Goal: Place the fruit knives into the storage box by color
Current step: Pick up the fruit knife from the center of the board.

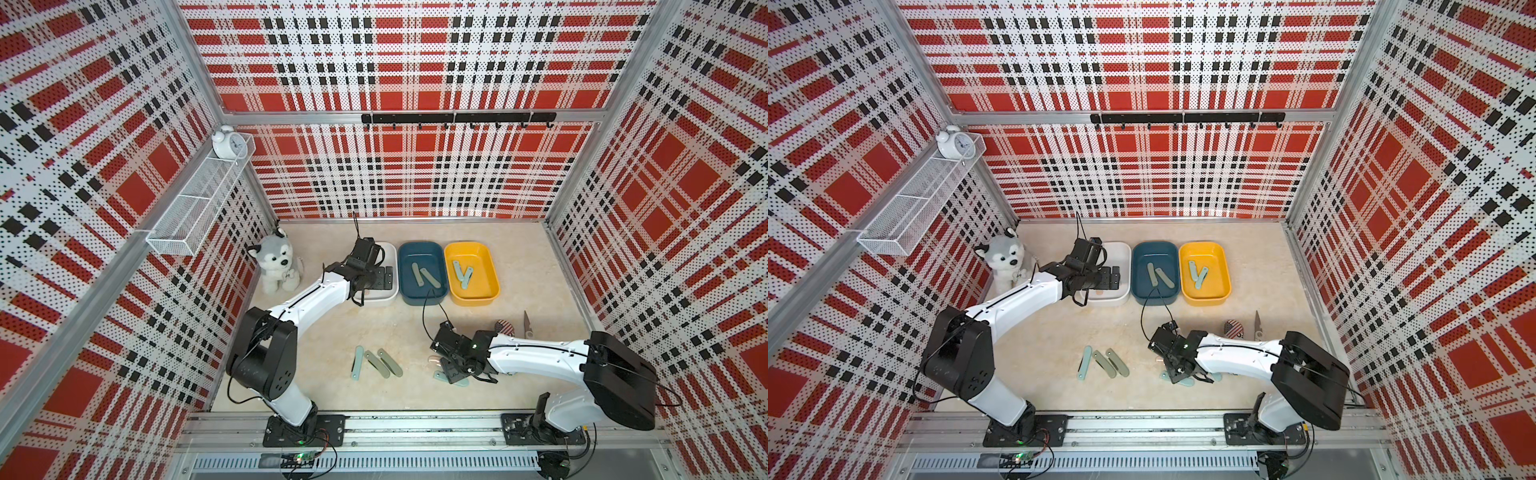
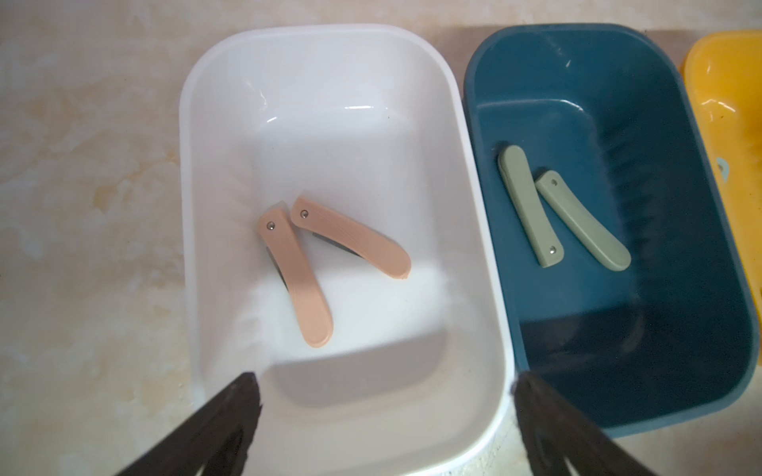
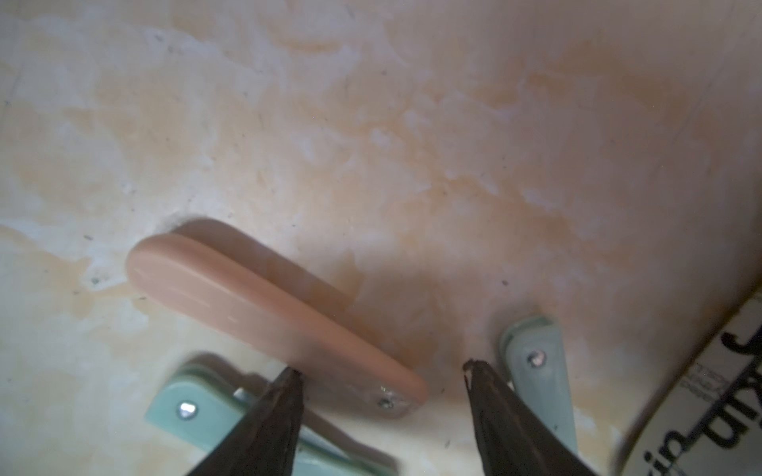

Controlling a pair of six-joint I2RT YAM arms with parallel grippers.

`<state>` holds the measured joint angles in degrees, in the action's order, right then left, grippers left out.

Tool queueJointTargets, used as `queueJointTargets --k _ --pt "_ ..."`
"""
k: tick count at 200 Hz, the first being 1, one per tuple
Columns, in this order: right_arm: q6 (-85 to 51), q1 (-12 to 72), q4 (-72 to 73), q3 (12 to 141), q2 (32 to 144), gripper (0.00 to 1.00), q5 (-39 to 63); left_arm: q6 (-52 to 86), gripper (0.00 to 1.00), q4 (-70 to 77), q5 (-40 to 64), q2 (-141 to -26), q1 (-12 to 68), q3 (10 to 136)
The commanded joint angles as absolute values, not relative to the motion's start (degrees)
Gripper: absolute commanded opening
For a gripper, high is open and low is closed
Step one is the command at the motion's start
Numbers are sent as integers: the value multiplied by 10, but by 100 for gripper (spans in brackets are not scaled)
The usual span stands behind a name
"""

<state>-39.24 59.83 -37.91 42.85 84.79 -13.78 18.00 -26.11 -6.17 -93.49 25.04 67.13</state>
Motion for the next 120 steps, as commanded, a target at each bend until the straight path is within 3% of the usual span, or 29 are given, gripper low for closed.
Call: queueJointTargets --k 1,46,120 --pt "-370 602 -362 447 869 71 -150 179 98 -252 -60 -916 246 664" --pt "-344 594 -326 472 909 73 -133 178 98 -252 -65 -904 243 652" --pt "-321 550 -310 459 918 60 -97 177 98 -253 -67 -883 242 634"
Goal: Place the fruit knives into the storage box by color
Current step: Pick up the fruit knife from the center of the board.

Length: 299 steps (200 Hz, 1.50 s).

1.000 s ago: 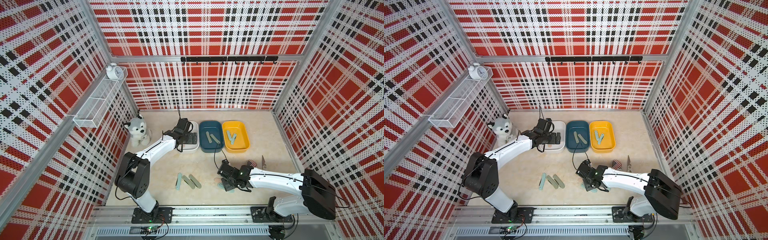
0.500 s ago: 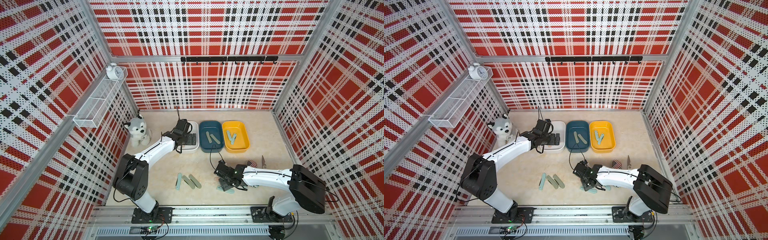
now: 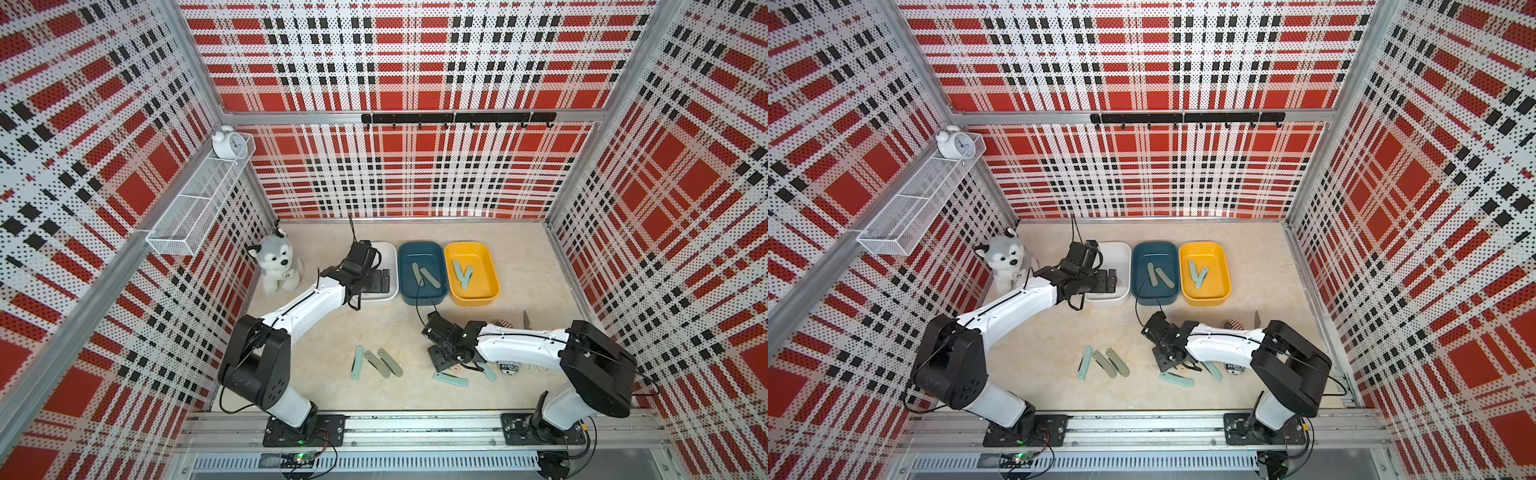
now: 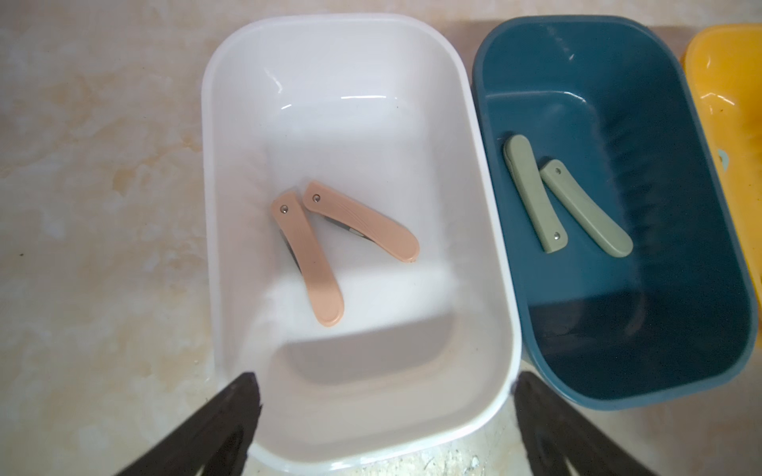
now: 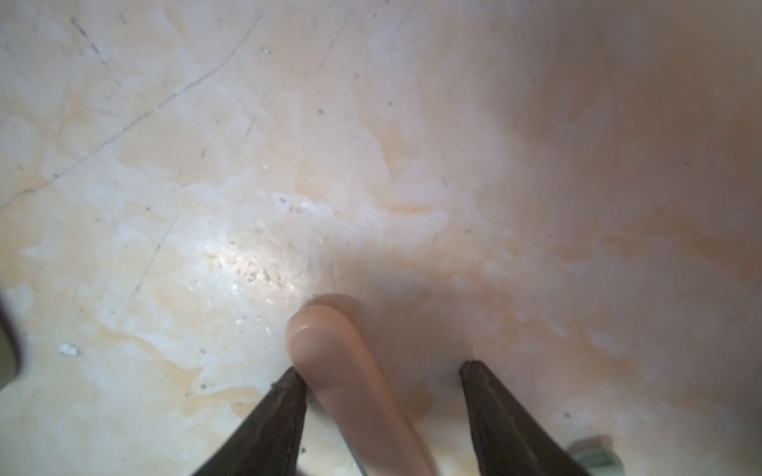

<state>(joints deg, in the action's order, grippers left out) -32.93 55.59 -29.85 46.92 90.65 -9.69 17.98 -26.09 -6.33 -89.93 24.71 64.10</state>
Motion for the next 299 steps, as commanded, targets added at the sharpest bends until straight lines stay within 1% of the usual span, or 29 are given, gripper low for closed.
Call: queueJointTargets --k 1,9,41,70,113,130,187,207,220,256,278,299 --pt "-321 550 -311 459 917 59 -97 177 98 -252 -68 -883 242 634" --pt "-323 550 -318 459 914 58 -94 175 98 -252 -68 -882 242 634" --pt "-338 553 -356 455 887 58 -73 177 98 -251 -64 -888 241 639" --pt "-358 571 -387 445 861 58 -69 175 98 -246 -65 -894 241 639" --pt "-374 583 -368 429 863 55 -74 179 98 -235 -54 -902 241 635" --pt "-370 583 -352 434 877 51 -74 179 98 -235 -51 -903 243 638" --pt "-352 583 -352 459 908 28 -90 178 98 -242 -62 -885 241 634" --pt "-347 581 -361 470 905 24 -101 179 98 -243 -63 -880 240 632" --pt "-344 578 -364 481 903 22 -104 181 98 -243 -62 -878 241 634" --pt "-332 545 -337 517 913 21 -94 206 99 -224 -68 -840 248 627" --pt "-321 539 -339 592 941 21 -100 229 98 -219 -85 -808 249 612" --pt "-279 538 -343 680 991 22 -100 243 99 -210 -96 -775 240 583"
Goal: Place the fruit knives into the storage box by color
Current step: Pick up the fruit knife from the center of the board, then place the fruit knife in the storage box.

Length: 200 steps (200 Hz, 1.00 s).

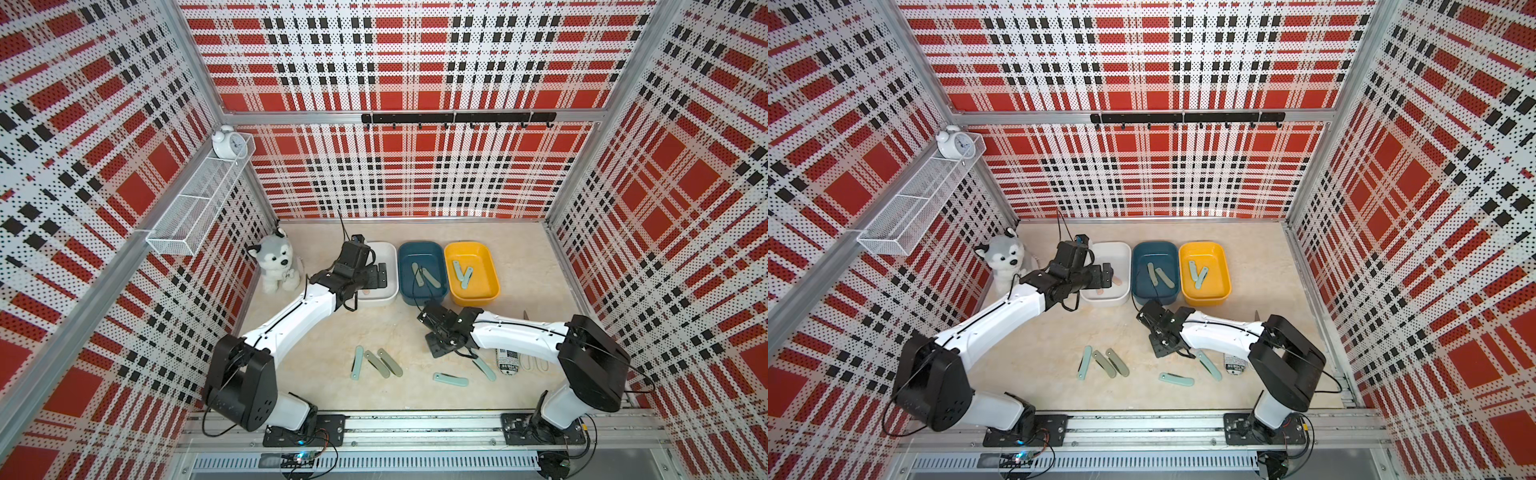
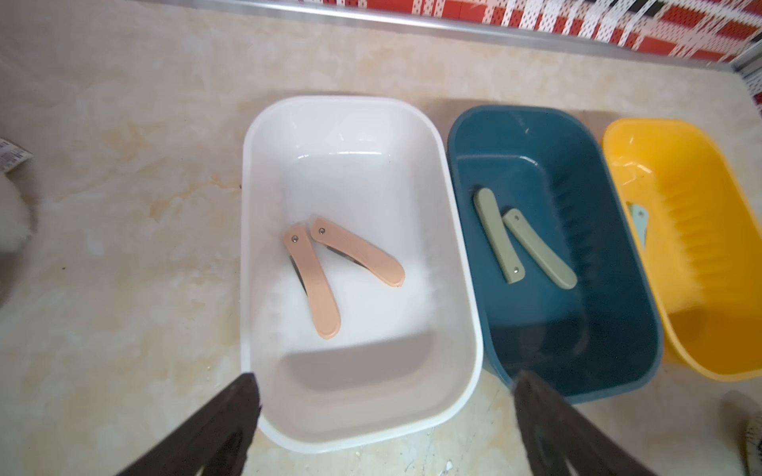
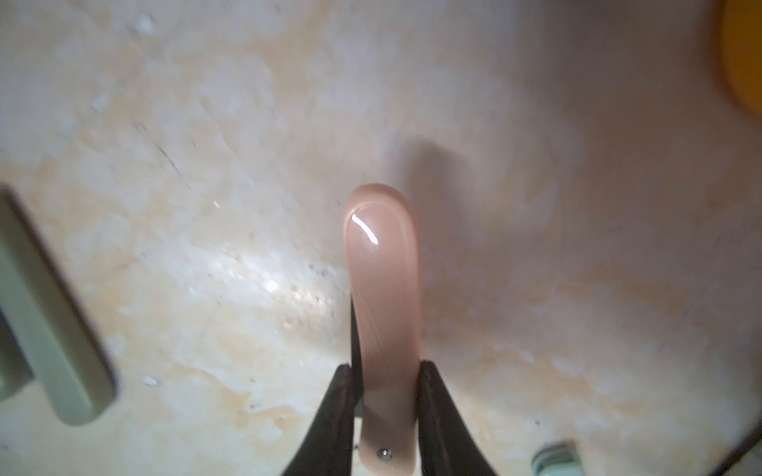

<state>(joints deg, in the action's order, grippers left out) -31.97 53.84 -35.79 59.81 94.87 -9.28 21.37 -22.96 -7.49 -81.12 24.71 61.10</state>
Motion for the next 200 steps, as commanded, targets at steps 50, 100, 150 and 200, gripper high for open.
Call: queueJointTargets --k 50,100,150,200 --pt "-208 520 -364 912 1125 22 -94 258 98 -192 -83 -708 169 521" --pt "-185 497 -365 1103 1239 22 -78 256 98 -209 -26 -668 62 486" --pt "-185 488 -362 1216 1335 22 -88 256 98 -206 -14 -654 54 452" --pt "-187 486 -331 1231 1371 24 -107 268 98 -185 4 -662 61 436"
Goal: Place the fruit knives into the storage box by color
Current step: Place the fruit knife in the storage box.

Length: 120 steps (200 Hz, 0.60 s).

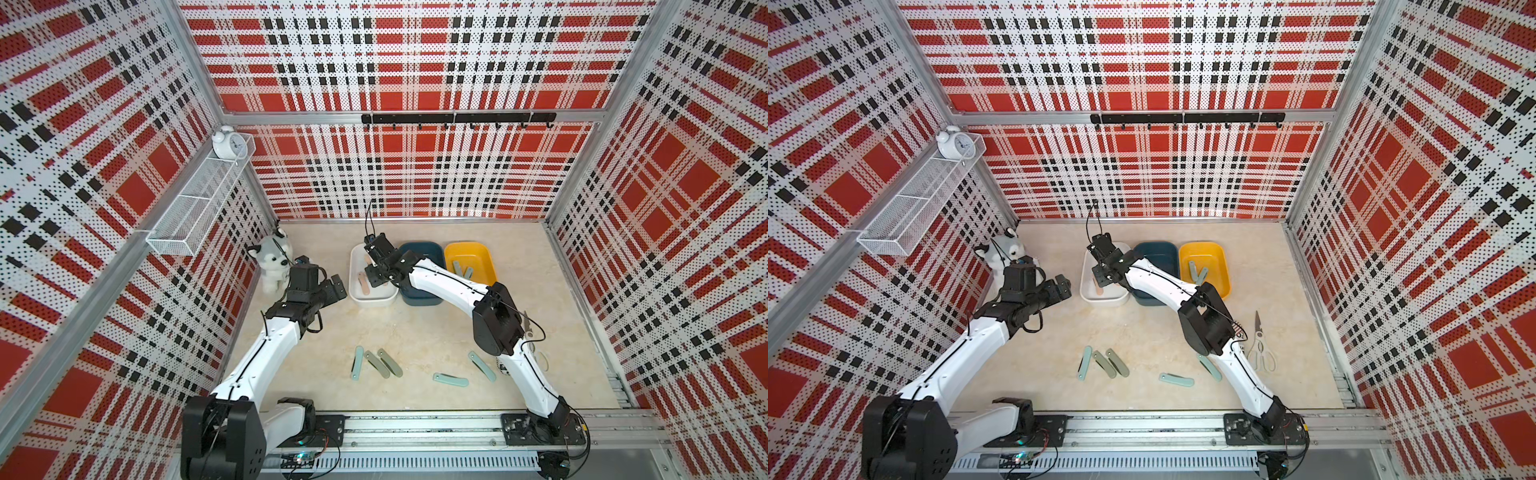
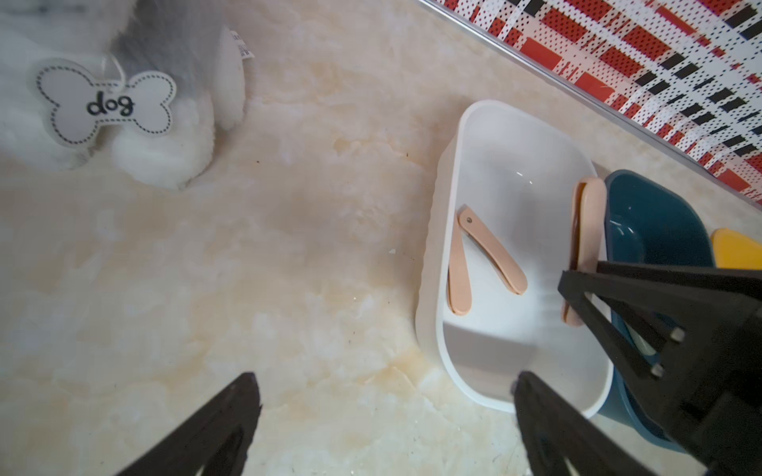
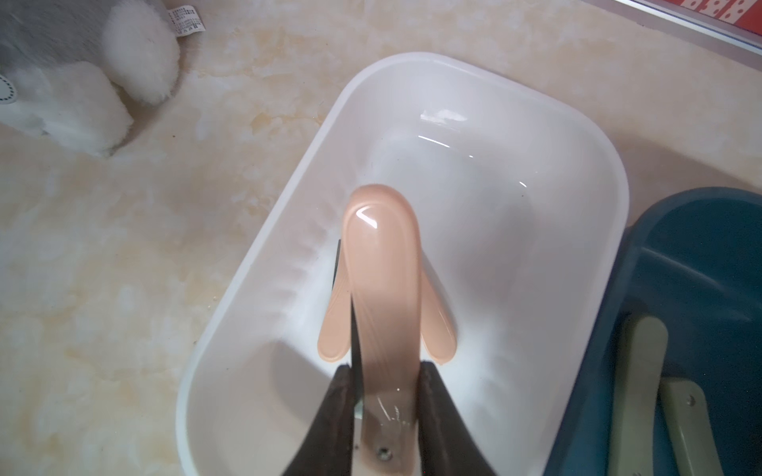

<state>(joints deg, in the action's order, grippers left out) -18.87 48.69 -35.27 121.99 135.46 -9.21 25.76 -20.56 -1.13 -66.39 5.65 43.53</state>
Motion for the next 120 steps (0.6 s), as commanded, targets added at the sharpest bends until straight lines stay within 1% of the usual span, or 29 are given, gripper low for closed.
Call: queueJointTargets --k 1,27,45,62,91,96,120 --pt "-188 486 -331 1231 1372 24 -107 268 98 -185 4 -662 62 436" --pt "-195 484 -320 1233 1390 25 -103 274 98 -182 -5 -667 87 441" --pt "-198 484 -314 1234 1398 28 -102 278 98 -183 -25 -673 116 445" --pt "-199 483 -311 1235 1403 28 -102 284 98 -183 -38 -677 136 444" --pt "-200 481 -307 1235 1407 30 -100 292 98 -183 -41 -679 137 442" --pt "-200 480 -307 1235 1407 31 -99 293 98 -183 -42 -678 156 441" --pt "-201 478 -306 1235 1407 33 -96 299 98 -183 -44 -673 161 438"
